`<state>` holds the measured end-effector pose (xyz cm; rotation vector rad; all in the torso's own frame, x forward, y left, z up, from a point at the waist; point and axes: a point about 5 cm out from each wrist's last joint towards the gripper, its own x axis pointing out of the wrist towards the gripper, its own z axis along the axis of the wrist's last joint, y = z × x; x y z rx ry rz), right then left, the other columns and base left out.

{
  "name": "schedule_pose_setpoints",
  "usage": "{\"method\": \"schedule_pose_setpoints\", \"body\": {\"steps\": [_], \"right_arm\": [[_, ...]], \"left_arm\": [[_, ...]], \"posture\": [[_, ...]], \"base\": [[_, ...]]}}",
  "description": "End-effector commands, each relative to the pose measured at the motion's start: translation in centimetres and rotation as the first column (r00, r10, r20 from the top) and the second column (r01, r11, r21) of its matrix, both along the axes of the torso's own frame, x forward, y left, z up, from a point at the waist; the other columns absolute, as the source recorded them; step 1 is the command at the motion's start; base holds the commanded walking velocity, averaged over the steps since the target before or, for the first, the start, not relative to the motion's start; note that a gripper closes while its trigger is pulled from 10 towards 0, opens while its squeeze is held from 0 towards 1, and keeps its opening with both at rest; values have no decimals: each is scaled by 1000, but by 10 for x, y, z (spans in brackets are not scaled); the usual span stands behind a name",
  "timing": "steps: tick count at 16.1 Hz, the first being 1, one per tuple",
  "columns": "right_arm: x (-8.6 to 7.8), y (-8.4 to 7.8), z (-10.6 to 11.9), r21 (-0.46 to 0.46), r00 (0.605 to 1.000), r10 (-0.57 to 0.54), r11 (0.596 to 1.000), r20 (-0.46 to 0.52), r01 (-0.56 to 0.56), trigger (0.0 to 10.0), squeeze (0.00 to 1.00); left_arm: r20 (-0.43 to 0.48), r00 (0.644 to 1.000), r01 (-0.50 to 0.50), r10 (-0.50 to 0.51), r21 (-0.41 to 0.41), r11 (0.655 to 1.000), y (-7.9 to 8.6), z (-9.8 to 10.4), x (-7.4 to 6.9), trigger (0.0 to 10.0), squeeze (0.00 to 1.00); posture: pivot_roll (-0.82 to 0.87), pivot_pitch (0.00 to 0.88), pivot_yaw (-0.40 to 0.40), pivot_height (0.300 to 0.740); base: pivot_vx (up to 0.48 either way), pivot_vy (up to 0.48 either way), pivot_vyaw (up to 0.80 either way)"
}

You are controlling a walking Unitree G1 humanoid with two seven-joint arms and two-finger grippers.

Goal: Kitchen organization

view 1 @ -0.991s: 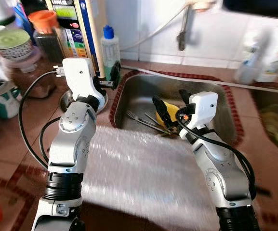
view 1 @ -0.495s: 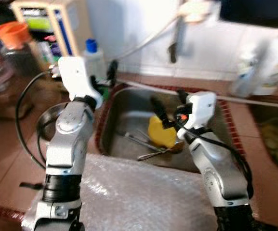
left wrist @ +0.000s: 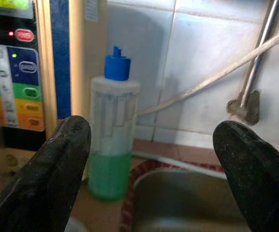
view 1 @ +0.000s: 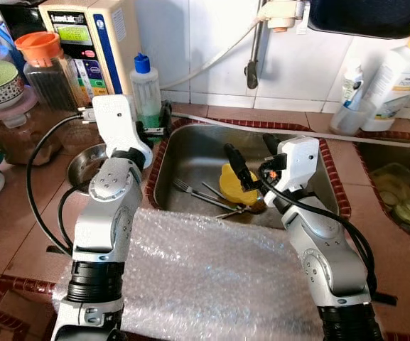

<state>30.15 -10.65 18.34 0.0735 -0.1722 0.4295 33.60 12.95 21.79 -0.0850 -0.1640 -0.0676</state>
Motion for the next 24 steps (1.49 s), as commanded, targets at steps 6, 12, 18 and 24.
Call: {"method": "schedule_pose_setpoints", "body": {"steps": [6, 12, 18, 24], "right_arm": [[0, 0, 3, -8, 1000, 28, 1000, 3, -28, 10000, 478], [-2, 4, 5, -29, 995, 96, 995, 2, -96, 10000, 455], [0, 2, 6, -38, 994, 107, 994, 2, -107, 10000, 369], [2, 3, 6, -46, 994, 109, 993, 4, -109, 10000, 302]], "left_arm": [[-80, 927, -355, 366, 129, 926, 58, -5, 22, 10000, 0], [-176, 742, -613, 647, 214, 761, 101, -13, 28, 10000, 0], [-335, 734, -560, 591, 193, 806, 88, -46, 15, 10000, 0], [-453, 669, -581, 589, 176, 795, 91, -67, 4, 10000, 0]], "posture": [[12, 97, 35, 740], [10, 97, 43, 740], [23, 101, 46, 740], [32, 99, 49, 740]], "base": [[0, 0, 0], [0, 0, 0], [0, 0, 0], [0, 0, 0]]}}
